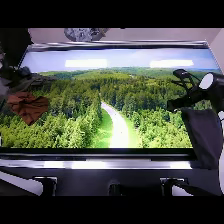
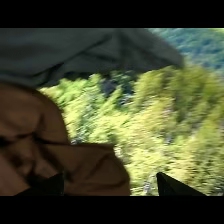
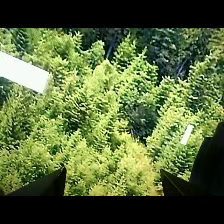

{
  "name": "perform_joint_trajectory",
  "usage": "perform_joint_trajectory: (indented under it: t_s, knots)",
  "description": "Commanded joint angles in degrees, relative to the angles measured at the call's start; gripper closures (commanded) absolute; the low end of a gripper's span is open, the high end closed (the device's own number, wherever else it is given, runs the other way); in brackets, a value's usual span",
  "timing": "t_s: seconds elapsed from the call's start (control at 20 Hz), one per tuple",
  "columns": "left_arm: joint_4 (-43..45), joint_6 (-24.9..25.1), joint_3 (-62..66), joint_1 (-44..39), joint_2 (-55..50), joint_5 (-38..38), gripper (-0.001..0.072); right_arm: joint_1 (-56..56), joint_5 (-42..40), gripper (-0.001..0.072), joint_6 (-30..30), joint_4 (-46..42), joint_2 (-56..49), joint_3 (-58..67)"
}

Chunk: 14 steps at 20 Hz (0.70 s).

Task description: Fold the shirts.

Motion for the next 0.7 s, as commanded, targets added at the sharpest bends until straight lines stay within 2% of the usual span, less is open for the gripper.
perform_joint_trajectory:
  t_s: [0.0, 0.15, 0.35, 0.45, 0.6, 0.65]
  knots:
    - [-0.6, -0.8, 0.8, 10.8, -5.5, -12.9, -0.0013, 0.1, -0.5, 0.004, 0.0, 1.3, 0.0, 0.0]
    - [-7.3, 1.9, -6.0, 14.7, -5.5, -9.0, -0.0013, 0.1, -0.7, 0.004, 0.0, 2.6, 0.0, 0.0]
    - [-13.1, 5.7, -11.8, 14.3, -6.1, -0.2, -0.0013, 0.1, -0.3, 0.004, 0.0, 5.4, 0.0, 0.0]
    - [-14.5, 8.1, -12.6, 13.9, -7.8, 0.0, -0.0013, 0.1, -0.3, 0.004, 0.0, 6.8, 0.0, 0.0]
    - [-14.7, 8.7, -12.6, 13.4, -9.8, 0.0, -0.0013, 0.1, -0.2, 0.004, 0.0, 8.2, 0.0, 0.0]
    - [-14.7, 8.7, -12.6, 13.3, -10.1, 0.0, 0.0081, 0.1, -0.1, 0.004, 0.0, 8.4, 0.0, 0.0]
